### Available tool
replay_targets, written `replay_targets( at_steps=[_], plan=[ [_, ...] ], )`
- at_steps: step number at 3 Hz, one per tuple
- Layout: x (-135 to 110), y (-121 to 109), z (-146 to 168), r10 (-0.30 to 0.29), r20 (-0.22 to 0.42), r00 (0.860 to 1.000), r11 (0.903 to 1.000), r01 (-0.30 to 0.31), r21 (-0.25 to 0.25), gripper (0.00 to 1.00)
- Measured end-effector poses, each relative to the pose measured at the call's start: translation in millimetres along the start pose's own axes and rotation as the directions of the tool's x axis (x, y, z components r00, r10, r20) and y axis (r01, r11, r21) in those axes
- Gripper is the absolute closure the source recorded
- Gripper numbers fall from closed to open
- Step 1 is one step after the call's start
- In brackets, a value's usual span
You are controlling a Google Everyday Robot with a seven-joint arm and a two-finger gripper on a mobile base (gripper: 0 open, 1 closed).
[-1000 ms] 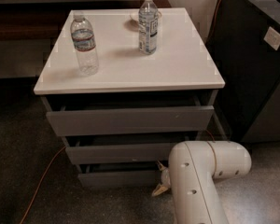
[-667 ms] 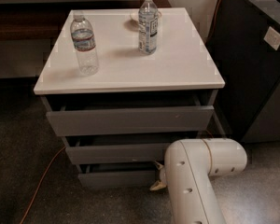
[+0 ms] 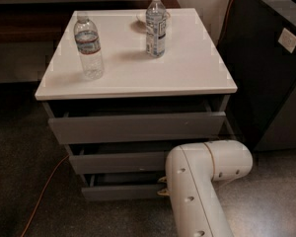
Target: Place water bottle into bottom drawer
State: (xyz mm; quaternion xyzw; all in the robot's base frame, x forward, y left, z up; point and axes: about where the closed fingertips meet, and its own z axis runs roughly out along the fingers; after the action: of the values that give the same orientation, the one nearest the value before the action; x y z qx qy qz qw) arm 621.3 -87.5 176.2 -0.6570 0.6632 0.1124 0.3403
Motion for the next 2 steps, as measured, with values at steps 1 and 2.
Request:
replay_targets(
  at_steps=[1, 2],
  plan=[
    [-1.2, -0.5, -1.4, 0.000, 0.000, 1.000, 1.0000, 0.000, 0.000, 0.95],
    [-8.1, 20.3, -5.3, 0.005, 0.009, 1.000, 0.9998, -0.004, -0.021, 1.00]
  ],
)
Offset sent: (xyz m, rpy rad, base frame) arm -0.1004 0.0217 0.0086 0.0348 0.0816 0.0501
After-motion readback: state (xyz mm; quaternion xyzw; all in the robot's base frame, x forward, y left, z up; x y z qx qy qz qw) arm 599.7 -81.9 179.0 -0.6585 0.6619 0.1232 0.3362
